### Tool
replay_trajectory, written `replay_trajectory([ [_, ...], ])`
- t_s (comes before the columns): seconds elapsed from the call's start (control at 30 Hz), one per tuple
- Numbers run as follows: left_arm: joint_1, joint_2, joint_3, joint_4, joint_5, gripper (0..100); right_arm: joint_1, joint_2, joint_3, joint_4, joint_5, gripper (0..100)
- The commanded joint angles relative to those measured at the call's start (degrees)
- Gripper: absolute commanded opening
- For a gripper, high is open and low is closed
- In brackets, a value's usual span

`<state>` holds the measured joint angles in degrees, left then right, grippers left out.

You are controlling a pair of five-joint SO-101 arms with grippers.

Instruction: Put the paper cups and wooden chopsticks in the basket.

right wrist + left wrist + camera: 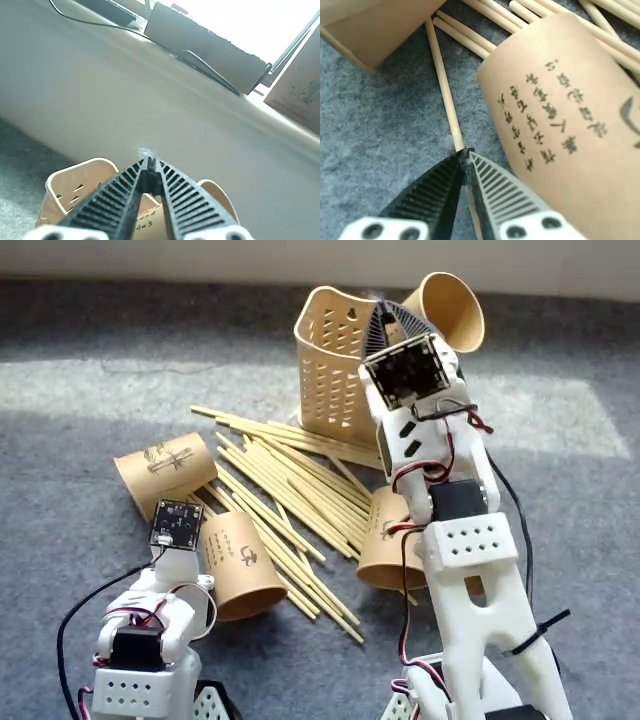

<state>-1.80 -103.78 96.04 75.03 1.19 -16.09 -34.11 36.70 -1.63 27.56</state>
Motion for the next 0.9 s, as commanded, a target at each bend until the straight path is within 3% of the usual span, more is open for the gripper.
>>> replay_trajectory([
  [0.0, -0.13, -0.57, 1.10, 0.26, -0.44, 1, 3.74, -3.47, -2.86, -0.92, -0.62, 1.5],
  [0.27, -0.13, -0.57, 1.10, 0.26, -0.44, 1, 9.71, -3.38, -2.15, -0.92, -6.95, 1.5],
  [0.67, -0.13, -0.57, 1.10, 0.26, -0.44, 1, 4.62, -2.95, 3.30, -1.27, -8.62, 1.5],
  [0.87, -0.13, -0.57, 1.10, 0.26, -0.44, 1, 3.74, 5.49, 2.68, -0.92, -8.62, 1.5],
])
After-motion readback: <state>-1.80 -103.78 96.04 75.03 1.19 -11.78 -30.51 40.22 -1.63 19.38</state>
